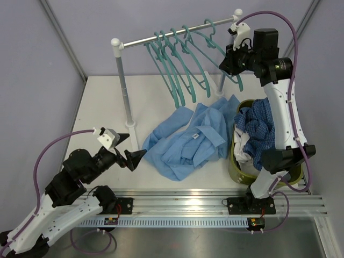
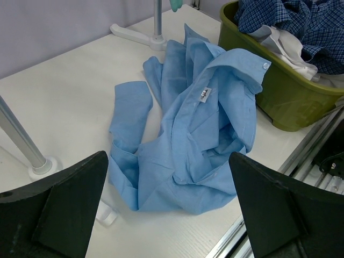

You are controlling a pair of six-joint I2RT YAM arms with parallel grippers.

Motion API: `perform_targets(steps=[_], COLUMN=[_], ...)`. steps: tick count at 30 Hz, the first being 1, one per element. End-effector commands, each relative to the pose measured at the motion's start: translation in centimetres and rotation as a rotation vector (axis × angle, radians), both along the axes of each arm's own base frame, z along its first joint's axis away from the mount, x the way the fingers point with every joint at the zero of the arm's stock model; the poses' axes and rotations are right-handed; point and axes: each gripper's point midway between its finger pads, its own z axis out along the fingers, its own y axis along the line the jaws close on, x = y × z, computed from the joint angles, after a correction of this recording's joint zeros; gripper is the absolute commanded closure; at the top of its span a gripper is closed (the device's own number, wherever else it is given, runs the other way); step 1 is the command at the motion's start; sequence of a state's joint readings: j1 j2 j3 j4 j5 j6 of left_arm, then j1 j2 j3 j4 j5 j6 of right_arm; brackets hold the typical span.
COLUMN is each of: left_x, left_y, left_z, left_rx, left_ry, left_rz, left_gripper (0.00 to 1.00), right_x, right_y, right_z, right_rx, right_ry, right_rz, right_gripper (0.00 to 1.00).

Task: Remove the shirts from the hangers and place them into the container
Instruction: Hang the hanger back to the clothesline with the right arm

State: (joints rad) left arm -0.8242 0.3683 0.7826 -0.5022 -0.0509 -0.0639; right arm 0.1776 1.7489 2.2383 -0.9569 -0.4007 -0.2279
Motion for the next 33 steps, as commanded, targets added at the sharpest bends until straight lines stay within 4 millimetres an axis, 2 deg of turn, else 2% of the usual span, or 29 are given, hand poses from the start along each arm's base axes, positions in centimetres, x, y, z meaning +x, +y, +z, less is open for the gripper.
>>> perform_targets(steps=[1, 5, 8, 13, 17, 18, 19, 20, 21, 22, 23, 24, 26, 27, 28, 29, 30, 31, 32, 33], left_x=[0.1, 0.1, 0.0, 0.3, 1.2, 1.5, 1.8, 2.4, 2.6, 3.0, 3.2, 3.7, 4.2, 4.6, 5.1, 4.7, 4.7, 5.4, 4.8, 4.8], left_y=[-1.0, -2.4, -3.9, -6.0, -7.4, -7.8, -8.1, -8.6, -9.2, -9.6, -10.2, -11.0, -12.4, -13.3, -14.0, -15.2, -16.4, -17.2, -18.3, -19.2], left_z=[1.1, 0.2, -1.0, -2.9, -4.7, -5.1, -5.4, -6.5, -6.6, -7.1, -7.2, -8.4, -8.8, -10.6, -10.4, -11.1, -12.8, -12.7, -13.0, -13.1], left_rx=[-0.057, -0.067, -0.064, -0.062, -0.053, -0.061, -0.062, -0.04, -0.043, -0.028, -0.019, 0.023, 0.047, 0.096, 0.103, 0.137, 0.184, 0.205, 0.22, 0.233], left_ry=[-0.018, 0.03, 0.098, 0.179, 0.228, 0.237, 0.245, 0.277, 0.276, 0.285, 0.283, 0.302, 0.29, 0.321, 0.312, 0.315, 0.344, 0.326, 0.326, 0.31], left_rz=[-0.031, -0.073, -0.118, -0.167, -0.169, -0.165, -0.164, -0.154, -0.164, -0.153, -0.159, -0.156, -0.156, -0.149, -0.133, -0.165, -0.176, -0.153, -0.177, -0.194], left_gripper=[0.01, 0.01, 0.01, 0.01, 0.01, 0.01, 0.01, 0.01, 0.01, 0.01, 0.01, 0.01, 0.01, 0.01, 0.01, 0.01, 0.01, 0.01, 0.01, 0.01], right_x=[1.8, 4.2, 4.6, 3.9, 2.4, 2.1, 1.3, 1.0, 0.9, -0.1, -0.7, -1.9, -3.3, -4.1, -5.8, -6.7, -8.3, -9.0, -9.6, -10.3], right_y=[-0.1, 0.4, 1.3, 2.0, 2.1, 1.9, 1.7, 1.4, 0.7, 0.1, -0.4, -1.2, -1.9, -2.0, -2.5, -2.5, -2.9, -3.0, -3.1, -3.1], right_z=[2.6, 0.5, -1.0, -1.6, -1.7, -1.5, -1.0, -0.7, -0.9, 0.4, 0.6, 0.4, -0.2, -2.8, -2.0, -2.7, -4.3, -5.2, -6.0, -8.2], right_rx=[0.014, 0.021, 0.022, -0.004, -0.029, -0.032, -0.038, -0.052, -0.072, -0.091, -0.111, -0.136, -0.202, -0.236, -0.276, -0.291, -0.31, -0.335, -0.341, -0.34], right_ry=[-0.103, -0.053, -0.008, 0.004, -0.004, -0.011, -0.028, -0.044, -0.051, -0.098, -0.109, -0.117, -0.145, -0.106, -0.165, -0.174, -0.172, -0.184, -0.182, -0.143], right_rz=[-0.073, -0.131, -0.105, -0.069, -0.022, -0.018, -0.015, -0.019, -0.044, -0.048, -0.055, -0.068, -0.032, -0.002, 0.03, 0.062, 0.083, 0.106, 0.119, 0.146], right_gripper=[1.0, 1.0, 1.0, 0.98, 0.74, 0.53, 0.43, 0.34, 0.24, 0.19, 0.15, 0.09, 0.05, 0.03, 0.01, 0.01, 0.01, 0.01, 0.01, 0.0])
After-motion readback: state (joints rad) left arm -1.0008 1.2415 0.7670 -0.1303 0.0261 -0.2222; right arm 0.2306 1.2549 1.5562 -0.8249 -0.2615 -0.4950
